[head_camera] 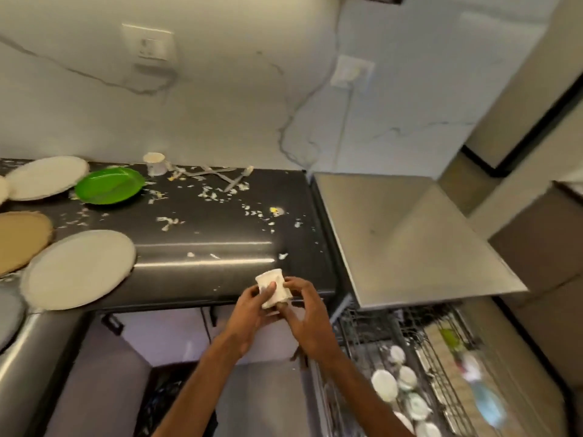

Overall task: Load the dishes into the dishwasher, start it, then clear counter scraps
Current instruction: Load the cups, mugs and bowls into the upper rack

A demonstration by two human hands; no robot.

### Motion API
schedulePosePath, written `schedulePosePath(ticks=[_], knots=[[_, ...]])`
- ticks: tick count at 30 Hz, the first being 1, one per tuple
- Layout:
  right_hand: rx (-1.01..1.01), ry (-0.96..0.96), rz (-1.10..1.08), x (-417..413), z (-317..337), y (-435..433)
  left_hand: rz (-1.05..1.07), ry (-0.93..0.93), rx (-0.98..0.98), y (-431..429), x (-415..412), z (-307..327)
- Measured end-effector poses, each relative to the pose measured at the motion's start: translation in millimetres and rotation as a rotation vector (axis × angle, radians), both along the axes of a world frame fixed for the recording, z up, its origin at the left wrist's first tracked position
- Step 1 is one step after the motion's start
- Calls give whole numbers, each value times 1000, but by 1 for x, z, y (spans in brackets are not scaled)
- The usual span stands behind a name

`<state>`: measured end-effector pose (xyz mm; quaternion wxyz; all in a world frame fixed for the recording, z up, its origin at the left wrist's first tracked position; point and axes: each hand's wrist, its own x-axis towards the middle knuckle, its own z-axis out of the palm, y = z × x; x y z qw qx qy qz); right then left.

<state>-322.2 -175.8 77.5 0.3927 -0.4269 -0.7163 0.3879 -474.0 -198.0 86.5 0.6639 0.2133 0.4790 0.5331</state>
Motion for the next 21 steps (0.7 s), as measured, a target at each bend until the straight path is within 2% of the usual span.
schedulePosePath(ticks=[4, 10, 15, 21], knots=[[-64, -46, -47, 74, 18, -16, -30, 26, -54, -12, 65, 2], [-152, 19, -167, 186, 17, -49, -139, 64, -44, -38, 161, 5], [-238, -12, -26, 286, 1, -106, -259, 153, -79, -84, 250, -14], [-375, -28, 6, 368, -23, -163, -370, 242, -216, -138, 340, -32]])
